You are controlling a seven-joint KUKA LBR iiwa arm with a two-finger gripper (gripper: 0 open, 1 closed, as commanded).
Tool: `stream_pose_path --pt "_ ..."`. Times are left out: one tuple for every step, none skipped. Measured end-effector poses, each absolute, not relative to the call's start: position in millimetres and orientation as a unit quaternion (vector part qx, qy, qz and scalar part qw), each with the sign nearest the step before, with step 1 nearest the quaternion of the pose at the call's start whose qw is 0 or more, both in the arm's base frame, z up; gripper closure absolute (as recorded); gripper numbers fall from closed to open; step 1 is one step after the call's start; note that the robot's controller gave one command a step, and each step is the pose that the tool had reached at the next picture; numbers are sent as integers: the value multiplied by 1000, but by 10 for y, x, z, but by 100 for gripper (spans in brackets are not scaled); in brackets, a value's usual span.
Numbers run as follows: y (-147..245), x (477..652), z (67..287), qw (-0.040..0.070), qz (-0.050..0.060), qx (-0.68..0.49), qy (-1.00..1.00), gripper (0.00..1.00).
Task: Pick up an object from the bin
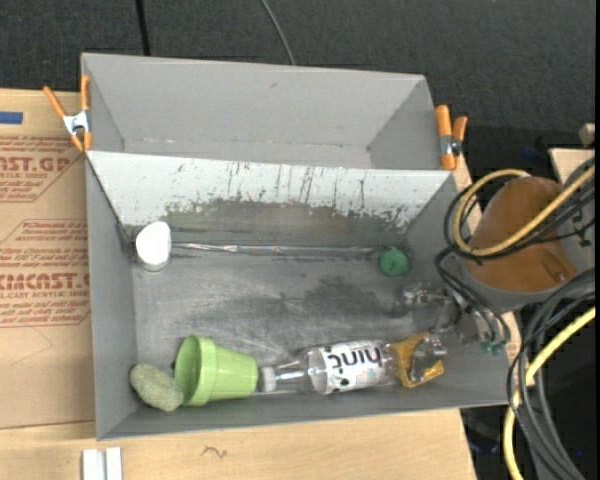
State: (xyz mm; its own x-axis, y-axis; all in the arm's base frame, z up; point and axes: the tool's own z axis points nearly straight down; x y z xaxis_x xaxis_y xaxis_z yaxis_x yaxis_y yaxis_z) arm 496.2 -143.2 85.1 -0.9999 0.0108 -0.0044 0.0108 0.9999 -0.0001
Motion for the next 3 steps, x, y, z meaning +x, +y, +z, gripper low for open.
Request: stream_pose_path --pt "-1441 4967 852 6 1 6 1000 0" --pt "-1518 4818 1015 4 1 -3 1000 0" --pt "-1471 4881 803 7 2 25 1000 0"
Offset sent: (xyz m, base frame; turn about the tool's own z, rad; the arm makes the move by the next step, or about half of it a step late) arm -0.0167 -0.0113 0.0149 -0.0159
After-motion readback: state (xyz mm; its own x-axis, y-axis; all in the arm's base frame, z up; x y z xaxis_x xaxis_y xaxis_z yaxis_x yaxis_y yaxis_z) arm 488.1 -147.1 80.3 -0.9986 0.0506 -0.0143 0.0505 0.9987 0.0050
